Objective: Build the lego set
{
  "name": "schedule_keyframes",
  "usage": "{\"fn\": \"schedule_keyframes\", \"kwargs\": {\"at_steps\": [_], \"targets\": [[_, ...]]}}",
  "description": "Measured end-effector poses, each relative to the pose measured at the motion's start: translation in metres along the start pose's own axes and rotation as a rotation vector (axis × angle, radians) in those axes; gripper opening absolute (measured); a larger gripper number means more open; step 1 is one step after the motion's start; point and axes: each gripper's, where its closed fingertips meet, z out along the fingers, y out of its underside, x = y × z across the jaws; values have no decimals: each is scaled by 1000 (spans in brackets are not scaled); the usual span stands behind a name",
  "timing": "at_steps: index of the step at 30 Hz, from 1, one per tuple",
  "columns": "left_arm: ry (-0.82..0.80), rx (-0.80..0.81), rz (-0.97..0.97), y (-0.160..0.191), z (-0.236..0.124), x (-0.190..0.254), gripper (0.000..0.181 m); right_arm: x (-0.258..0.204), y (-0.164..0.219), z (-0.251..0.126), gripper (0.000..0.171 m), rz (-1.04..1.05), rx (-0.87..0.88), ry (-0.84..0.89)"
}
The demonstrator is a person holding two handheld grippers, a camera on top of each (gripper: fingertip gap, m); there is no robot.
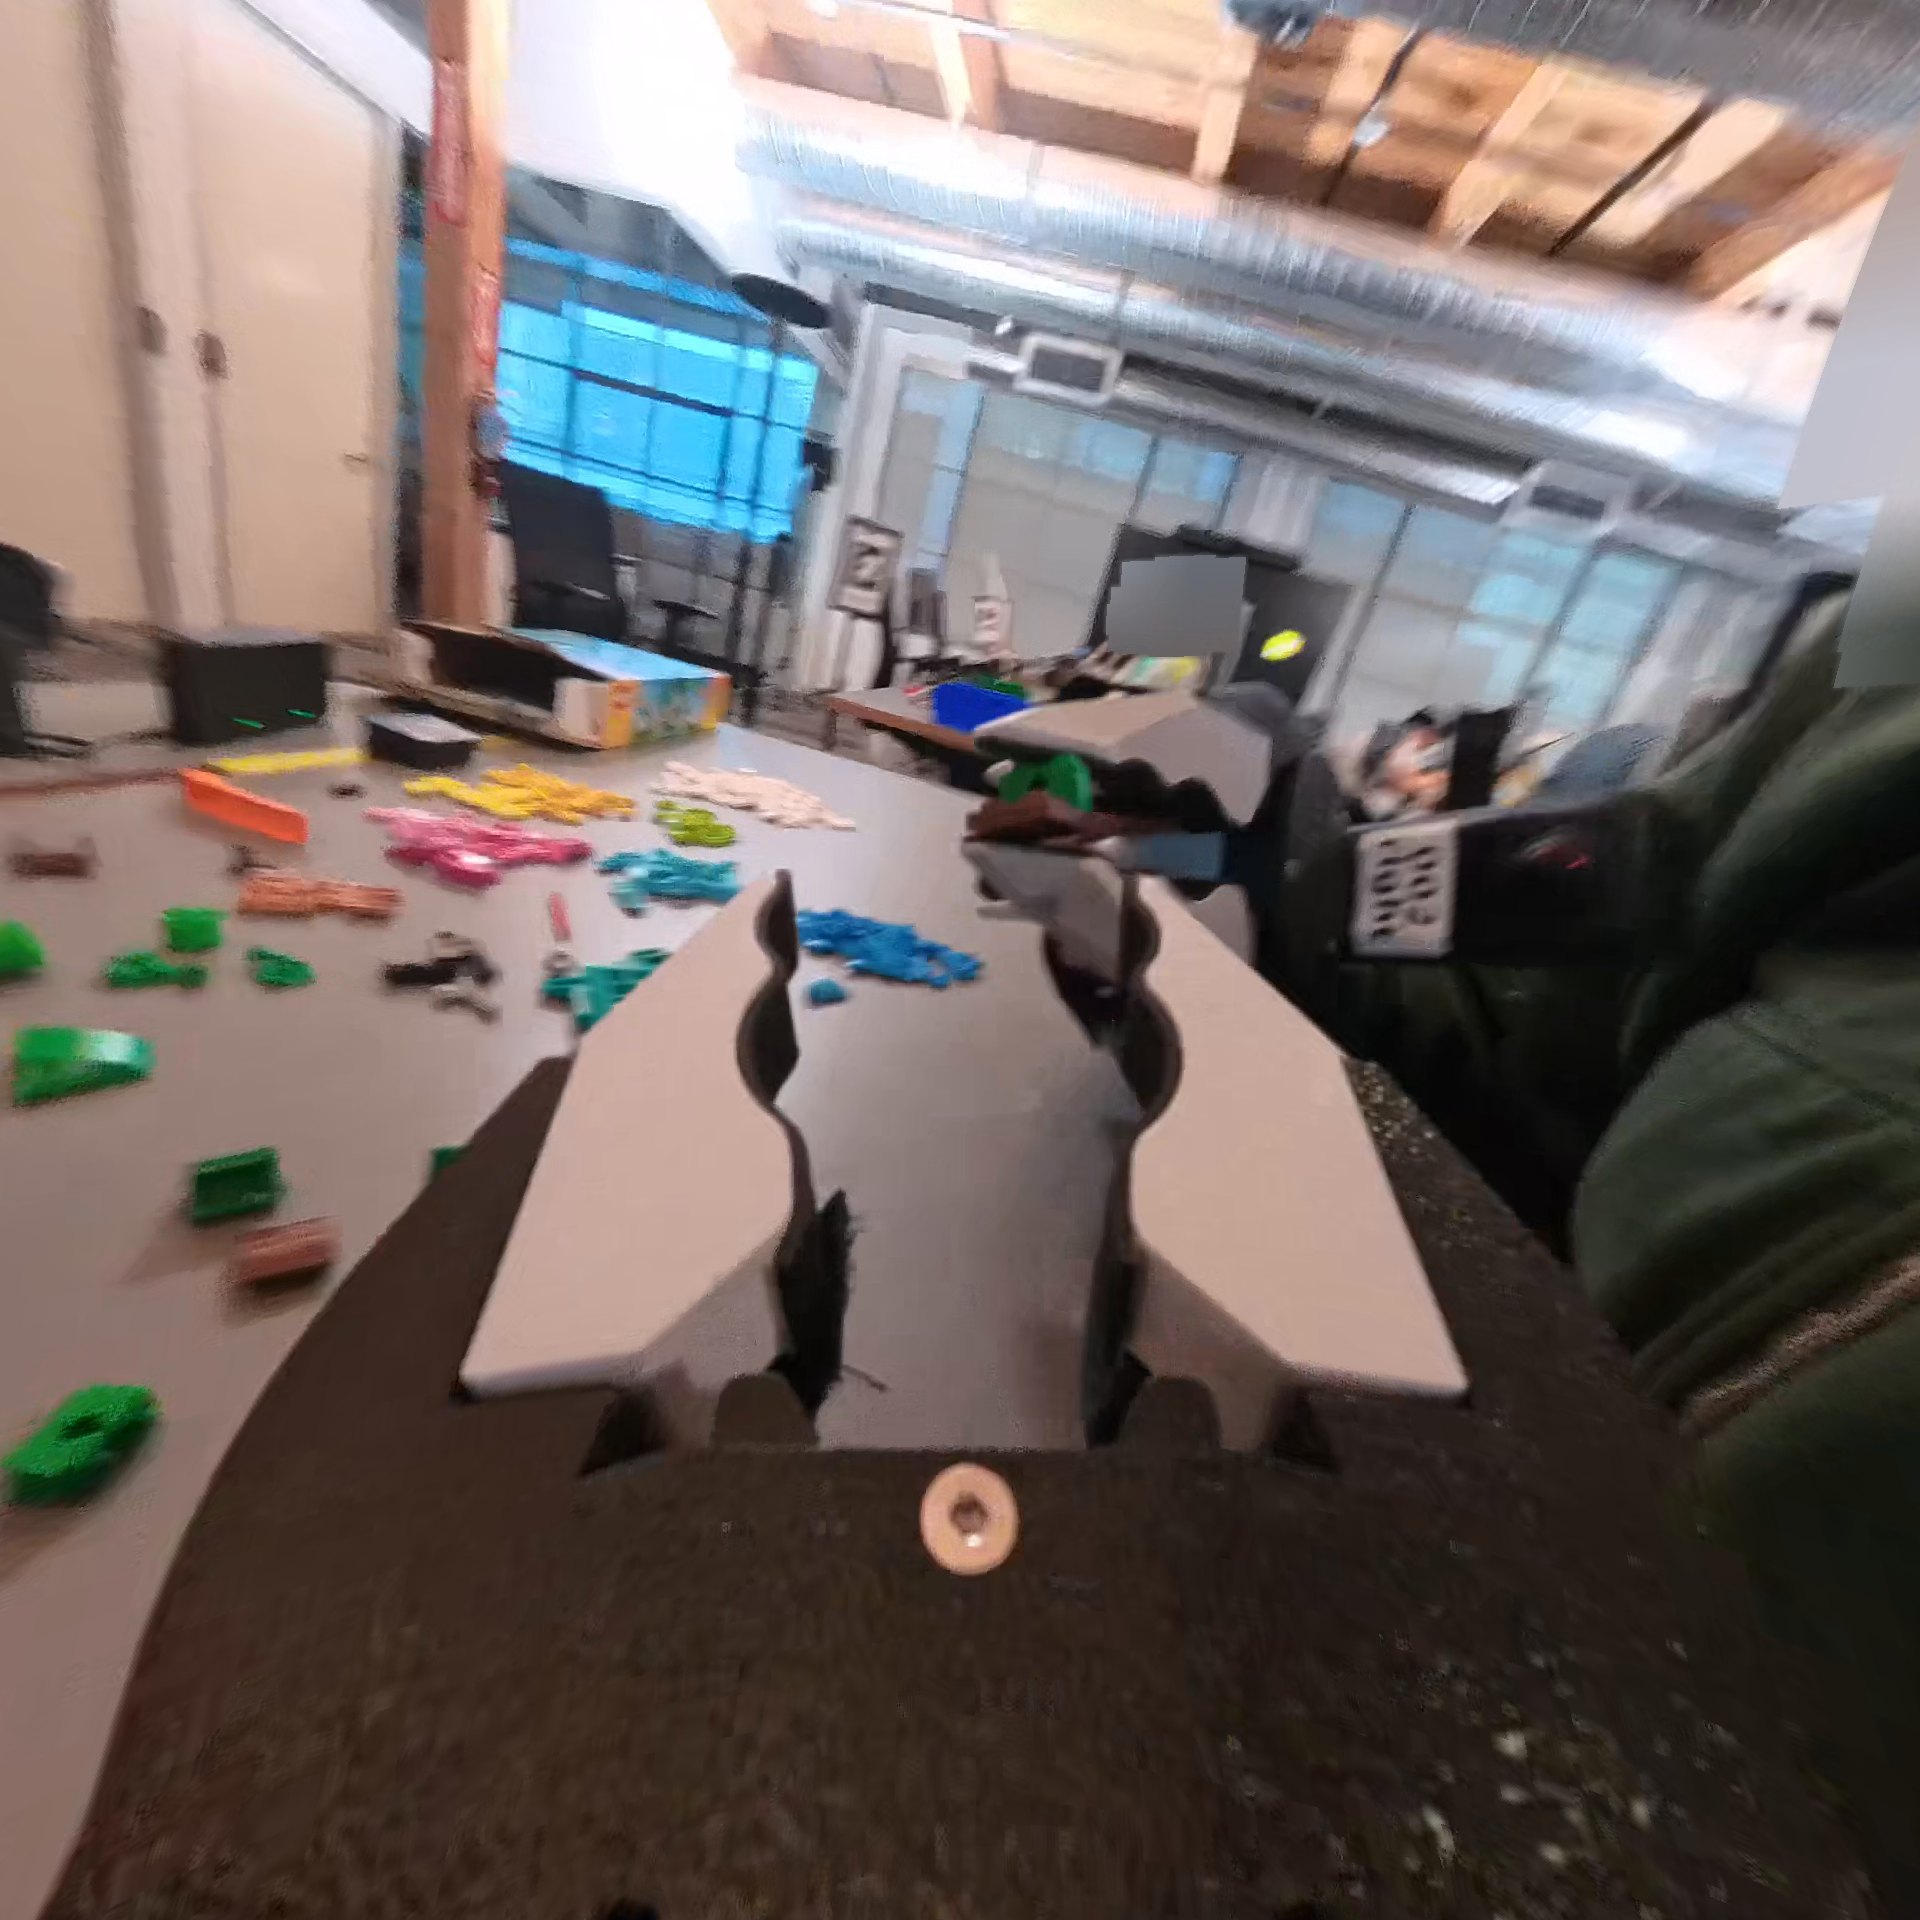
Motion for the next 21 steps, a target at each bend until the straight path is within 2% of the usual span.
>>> {"fn": "schedule_keyframes", "kwargs": {"at_steps": [2, 5, 10, 13, 14, 18, 21], "targets": [[90, 66, -90, -9, -1, 8, 53, -1, -3, 3, 15, -33, 13, 6], [129, 105, -84, -14, -4, 14, 19, -4, -7, 5, 15, -77, 28, 18], [151, 107, -110, -16, -6, 15, 14, -3, -8, 6, 14, -81, 39, 36], [131, 66, -43, -14, -7, 17, 14, -6, -9, 5, 14, -45, 55, 2], [115, 35, -14, -12, -8, 16, 14, -10, -9, 4, 16, -21, 68, -34], [4, -154, 131, 2, -14, 12, 14, -35, -19, -5, 46, 190, 146, -317], [-103, -398, 317, 22, -26, 6, 14, -54, -15, -6, 40, 418, 65, -574]]}}
